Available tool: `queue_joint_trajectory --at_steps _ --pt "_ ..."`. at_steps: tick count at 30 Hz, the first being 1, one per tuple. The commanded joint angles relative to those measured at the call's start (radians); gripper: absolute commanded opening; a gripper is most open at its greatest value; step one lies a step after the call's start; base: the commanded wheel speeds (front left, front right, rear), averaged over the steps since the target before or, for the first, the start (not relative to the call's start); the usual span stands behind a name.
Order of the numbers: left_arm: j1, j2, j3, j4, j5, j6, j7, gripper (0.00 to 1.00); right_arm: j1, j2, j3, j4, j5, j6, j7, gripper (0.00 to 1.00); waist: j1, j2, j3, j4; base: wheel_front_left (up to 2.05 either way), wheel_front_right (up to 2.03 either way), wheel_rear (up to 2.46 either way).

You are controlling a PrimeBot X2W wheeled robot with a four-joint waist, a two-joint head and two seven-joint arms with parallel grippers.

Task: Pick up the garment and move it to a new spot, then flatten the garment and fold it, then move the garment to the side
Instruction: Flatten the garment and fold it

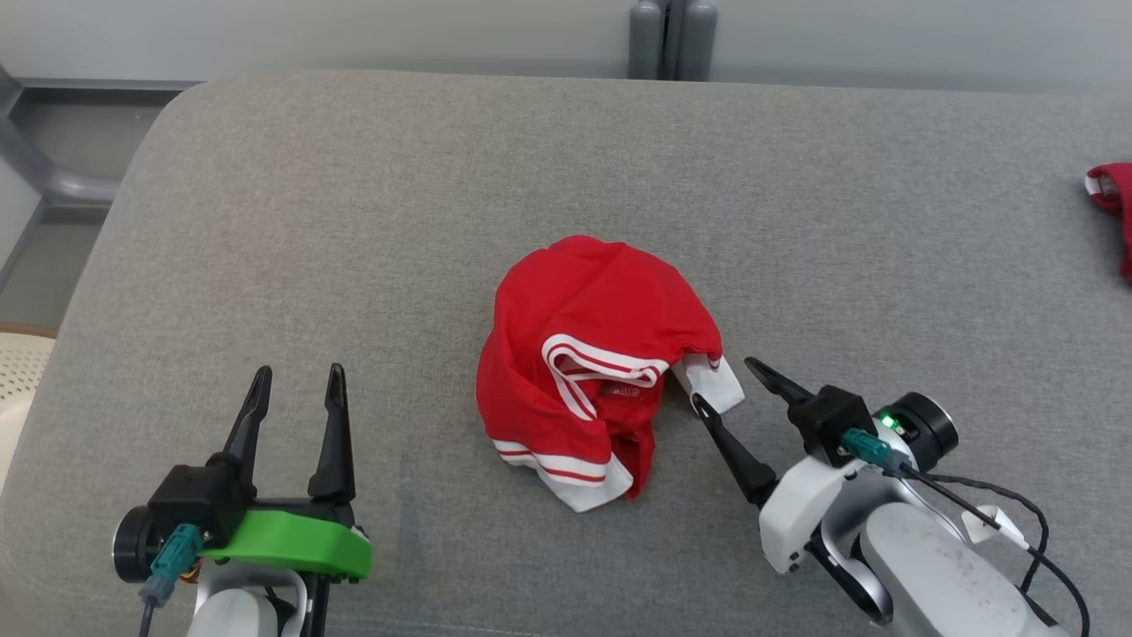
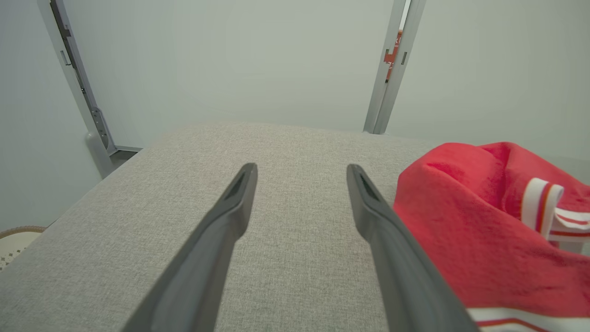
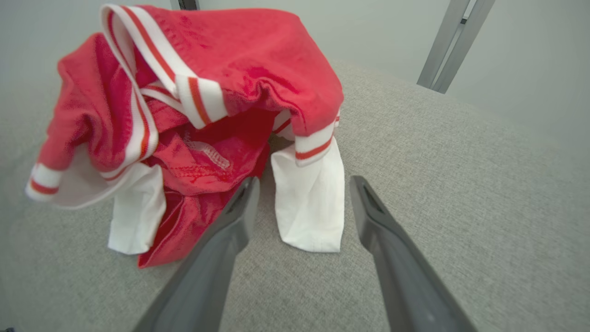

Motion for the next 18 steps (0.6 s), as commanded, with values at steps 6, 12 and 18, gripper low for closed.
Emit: queue_joint_trajectory --at_steps 6,12,18 --pt "-0.033 0.001 -0.019 0.01 -0.028 0.008 0.0 1.0 -0.127 0.05 0.012 0.193 -0.008 0.0 -0.046 1.0 0.0 -0.0001 0.04 0.067 0.0 0.0 0.0" --pt "-0.024 0.001 -0.018 0.012 -0.036 0.017 0.0 1.0 -0.194 0.087 -0.018 0.317 0.008 0.0 -0.088 0.0 0.0 -0.0001 0.036 0.078 0.0 0.0 0.0" --pt "-0.006 0.001 -0.002 0.007 -0.028 0.023 0.0 1.0 -0.224 0.04 -0.136 0.281 -0.008 -0.001 -0.104 0.0 0.0 -0.0001 0.013 0.045 0.0 0.0 0.0"
